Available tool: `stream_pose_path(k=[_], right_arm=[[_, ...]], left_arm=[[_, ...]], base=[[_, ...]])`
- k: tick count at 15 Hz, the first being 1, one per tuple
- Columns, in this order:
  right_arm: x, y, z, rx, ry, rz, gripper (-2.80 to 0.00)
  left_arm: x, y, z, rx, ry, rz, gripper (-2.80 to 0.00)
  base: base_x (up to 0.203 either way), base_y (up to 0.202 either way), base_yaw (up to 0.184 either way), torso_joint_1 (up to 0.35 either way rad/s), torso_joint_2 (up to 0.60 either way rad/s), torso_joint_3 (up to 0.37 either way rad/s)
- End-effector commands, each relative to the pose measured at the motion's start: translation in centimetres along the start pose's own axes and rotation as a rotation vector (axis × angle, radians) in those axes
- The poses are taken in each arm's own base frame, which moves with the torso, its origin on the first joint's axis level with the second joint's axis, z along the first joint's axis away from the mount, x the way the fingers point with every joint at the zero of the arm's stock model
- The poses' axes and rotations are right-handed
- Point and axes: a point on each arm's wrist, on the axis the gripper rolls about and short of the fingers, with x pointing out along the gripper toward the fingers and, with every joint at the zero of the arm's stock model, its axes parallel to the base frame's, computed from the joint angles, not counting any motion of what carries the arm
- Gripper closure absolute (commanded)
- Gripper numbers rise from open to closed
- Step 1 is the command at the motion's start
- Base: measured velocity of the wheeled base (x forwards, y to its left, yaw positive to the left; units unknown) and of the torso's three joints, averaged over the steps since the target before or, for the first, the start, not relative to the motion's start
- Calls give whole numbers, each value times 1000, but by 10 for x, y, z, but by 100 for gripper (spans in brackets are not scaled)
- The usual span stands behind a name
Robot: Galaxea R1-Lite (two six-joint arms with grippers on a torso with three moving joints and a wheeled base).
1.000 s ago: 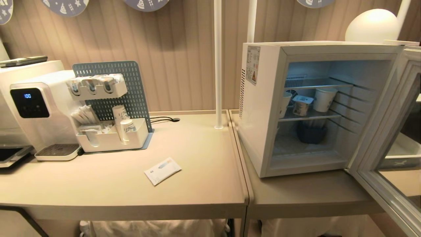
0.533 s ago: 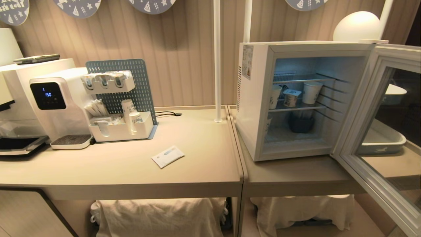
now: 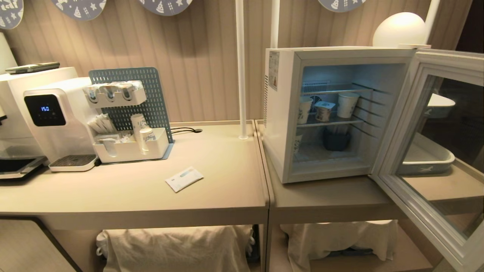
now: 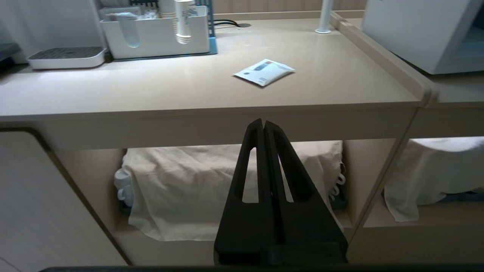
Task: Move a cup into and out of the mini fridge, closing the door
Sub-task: Close the freezer door
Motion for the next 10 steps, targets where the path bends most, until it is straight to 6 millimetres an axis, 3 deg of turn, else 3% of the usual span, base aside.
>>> stream_pose_path(k=[1, 10], right_arm=[[0, 0, 0, -1, -1, -1, 0], [0, 0, 0, -1, 2, -1, 0]], left_arm=[[0, 0, 0, 0, 2, -1, 0], [0, 0, 0, 0, 2, -3, 0]], base=[[0, -188, -6, -2, 3, -6], [0, -194, -2, 4, 3, 3]])
